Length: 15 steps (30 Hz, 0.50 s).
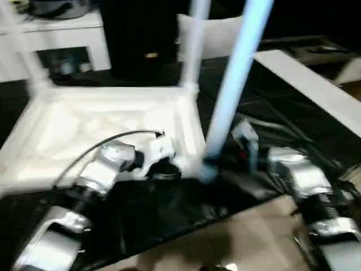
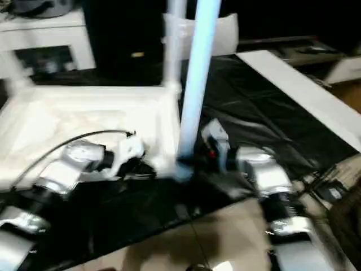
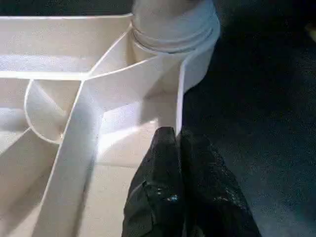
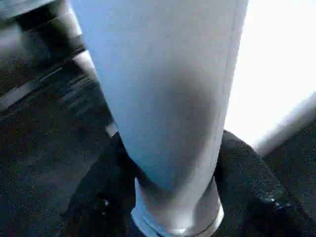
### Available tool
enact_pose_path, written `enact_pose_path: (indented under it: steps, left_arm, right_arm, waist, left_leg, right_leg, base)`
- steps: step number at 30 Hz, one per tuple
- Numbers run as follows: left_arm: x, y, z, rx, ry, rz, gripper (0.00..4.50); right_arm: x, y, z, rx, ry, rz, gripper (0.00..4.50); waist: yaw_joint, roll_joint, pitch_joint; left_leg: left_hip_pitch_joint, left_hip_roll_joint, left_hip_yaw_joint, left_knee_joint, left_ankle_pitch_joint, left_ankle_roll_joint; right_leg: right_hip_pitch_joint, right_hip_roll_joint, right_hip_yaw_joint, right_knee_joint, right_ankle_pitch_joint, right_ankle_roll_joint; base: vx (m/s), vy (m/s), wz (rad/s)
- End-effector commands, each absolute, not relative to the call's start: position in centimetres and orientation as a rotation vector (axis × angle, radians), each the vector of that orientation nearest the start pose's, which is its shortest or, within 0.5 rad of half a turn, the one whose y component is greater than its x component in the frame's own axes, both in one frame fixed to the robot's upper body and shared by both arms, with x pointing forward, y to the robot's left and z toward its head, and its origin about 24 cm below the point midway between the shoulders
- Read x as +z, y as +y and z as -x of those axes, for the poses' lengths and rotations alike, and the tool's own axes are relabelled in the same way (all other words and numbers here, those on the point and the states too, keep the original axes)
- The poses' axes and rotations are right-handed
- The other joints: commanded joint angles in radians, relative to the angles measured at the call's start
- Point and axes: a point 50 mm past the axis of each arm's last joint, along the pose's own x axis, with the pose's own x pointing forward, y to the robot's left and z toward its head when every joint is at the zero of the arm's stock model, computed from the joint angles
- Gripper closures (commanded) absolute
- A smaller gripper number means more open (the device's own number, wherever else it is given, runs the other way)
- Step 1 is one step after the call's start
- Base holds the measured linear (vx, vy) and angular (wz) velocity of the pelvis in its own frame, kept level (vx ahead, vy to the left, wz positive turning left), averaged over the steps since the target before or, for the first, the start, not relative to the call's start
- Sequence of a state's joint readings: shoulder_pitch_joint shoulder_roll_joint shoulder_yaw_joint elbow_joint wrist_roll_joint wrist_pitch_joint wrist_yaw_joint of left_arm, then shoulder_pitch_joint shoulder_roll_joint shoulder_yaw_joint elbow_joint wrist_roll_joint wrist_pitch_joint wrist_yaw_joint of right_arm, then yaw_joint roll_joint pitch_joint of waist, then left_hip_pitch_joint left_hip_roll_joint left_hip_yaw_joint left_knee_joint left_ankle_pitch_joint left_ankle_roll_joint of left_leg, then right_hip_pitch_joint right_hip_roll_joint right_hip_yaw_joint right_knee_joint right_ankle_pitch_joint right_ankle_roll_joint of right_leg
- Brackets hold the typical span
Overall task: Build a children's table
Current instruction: Rotate leg to tighten
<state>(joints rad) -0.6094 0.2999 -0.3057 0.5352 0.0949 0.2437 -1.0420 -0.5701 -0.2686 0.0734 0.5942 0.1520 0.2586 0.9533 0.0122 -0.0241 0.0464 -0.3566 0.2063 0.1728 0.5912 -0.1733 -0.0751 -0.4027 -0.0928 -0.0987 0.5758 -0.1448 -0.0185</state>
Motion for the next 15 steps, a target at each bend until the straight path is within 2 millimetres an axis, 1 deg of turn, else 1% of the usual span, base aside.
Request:
enact_pose_path:
  steps: [1,2,3,4,5,6,7,8,9,10,11,14,15]
  left_arm:
    - [5.2,8.2,-32.3,-1.174,0.444,-0.363,4.5]
    - [5.2,7.9,-32.6,-1.136,0.444,-0.35,4.5]
    - [5.4,7.3,-33.0,-1.077,0.436,-0.333,4.5]
    - [5.6,7.0,-33.2,-1.044,0.426,-0.32,4.5]
    - [5.7,6.8,-33.4,-1.027,0.416,-0.312,4.5]
    - [5.9,6.6,-33.5,-1.013,0.41,-0.308,4.5]
    - [6.0,6.6,-33.5,-1.01,0.408,-0.321,4.5]
    - [6.0,6.8,-33.5,-1.009,0.407,-0.346,4.5]
    - [6.0,6.8,-33.5,-1.008,0.407,-0.351,4.5]
    - [6.0,6.8,-33.5,-1.006,0.407,-0.36,4.5]
    - [5.9,6.9,-33.5,-1.006,0.41,-0.37,4.5]
    - [5.8,7.5,-33.4,-1.033,0.395,-0.406,4.5]
    - [5.8,7.8,-33.3,-1.044,0.394,-0.421,4.5]
  right_arm:
    - [5.5,-12.1,-34.2,0.855,0.363,0.012,2.56]
    - [5.2,-11.9,-34.5,0.793,0.378,0.001,2.56]
    - [5.0,-11.3,-34.9,0.726,0.371,-0.018,2.56]
    - [5.0,-10.9,-35.1,0.705,0.356,-0.028,2.56]
    - [5.1,-10.7,-35.2,0.697,0.343,-0.054,2.56]
    - [5.2,-10.4,-35.2,0.686,0.331,-0.088,2.01]
    - [5.4,-10.3,-35.3,0.685,0.317,-0.113,1.87]
    - [5.7,-10.1,-35.3,0.694,0.299,-0.122,1.85]
    - [5.7,-10.1,-35.3,0.696,0.295,-0.123,1.77]
    - [5.8,-10.0,-35.3,0.699,0.29,-0.122,1.65]
    - [5.8,-10.0,-35.2,0.705,0.285,-0.108,1.53]
    - [5.7,-10.7,-34.8,0.76,0.263,-0.047,1.32]
    - [5.7,-11.2,-34.7,0.777,0.259,-0.032,1.32]
  waist:
    - [-0.016,-0.001,-0.052]
    - [-0.021,-0.001,-0.054]
    - [-0.033,0.0,-0.055]
    - [-0.041,-0.003,-0.056]
    - [-0.043,-0.007,-0.056]
    - [-0.041,-0.008,-0.056]
    - [-0.041,-0.006,-0.056]
    - [-0.04,-0.007,-0.056]
    - [-0.038,-0.006,-0.058]
    - [-0.035,-0.005,-0.062]
    - [-0.033,-0.004,-0.062]
    - [-0.026,-0.004,-0.064]
    - [-0.024,-0.005,-0.064]
  left_leg:
    - [-0.001,0.01,-0.02,-0.073,-0.412,-0.019]
    - [0.002,0.009,-0.021,-0.07,-0.417,-0.017]
    - [0.005,0.009,-0.021,-0.068,-0.427,-0.009]
    - [0.002,0.008,-0.021,-0.066,-0.425,0.0]
    - [0.003,0.009,-0.019,-0.066,-0.423,0.006]
    - [0.007,0.007,-0.017,-0.064,-0.418,0.018]
    - [0.005,0.007,-0.015,-0.066,-0.408,0.028]
    - [0.004,0.008,-0.014,-0.067,-0.403,0.033]
    - [0.001,0.01,-0.014,-0.069,-0.389,0.038]
    - [-0.003,0.014,-0.013,-0.071,-0.363,0.042]
    - [-0.006,0.017,-0.012,-0.074,-0.345,0.044]
    - [-0.007,0.018,-0.008,-0.074,-0.325,0.052]
    - [-0.009,0.018,-0.006,-0.073,-0.309,0.056]
  right_leg:
    - [0.037,-0.048,0.014,-0.103,-0.656,-0.055]
    - [0.037,-0.049,0.012,-0.106,-0.66,-0.051]
    - [0.032,-0.05,0.012,-0.108,-0.65,-0.059]
    - [0.034,-0.051,0.009,-0.111,-0.643,-0.062]
    - [0.032,-0.051,0.01,-0.113,-0.64,-0.062]
    - [0.028,-0.051,0.01,-0.116,-0.638,-0.064]
    - [0.029,-0.051,0.013,-0.114,-0.625,-0.07]
    - [0.029,-0.05,0.014,-0.115,-0.619,-0.071]
    - [0.032,-0.05,0.017,-0.109,-0.589,-0.079]
    - [0.034,-0.05,0.023,-0.101,-0.539,-0.096]
    - [0.035,-0.049,0.026,-0.095,-0.492,-0.115]
    - [0.039,-0.05,0.031,-0.087,-0.433,-0.14]
    - [0.041,-0.049,0.033,-0.083,-0.409,-0.151]
  base:
    - [0.0,0.0,0.0]
    - [0.0,0.0,0.0]
    - [0.0,0.0,0.0]
    - [0.0,0.0,0.0]
    - [0.0,0.0,0.0]
    - [0.0,0.0,0.0]
    - [0.0,0.0,0.0]
    - [0.0,0.0,0.0]
    - [0.0,0.0,0.0]
    - [0.0,0.0,0.0]
    - [0.0,0.0,0.0]
    - [0.0,0.0,0.0]
    - [0.0,0.0,0.0]
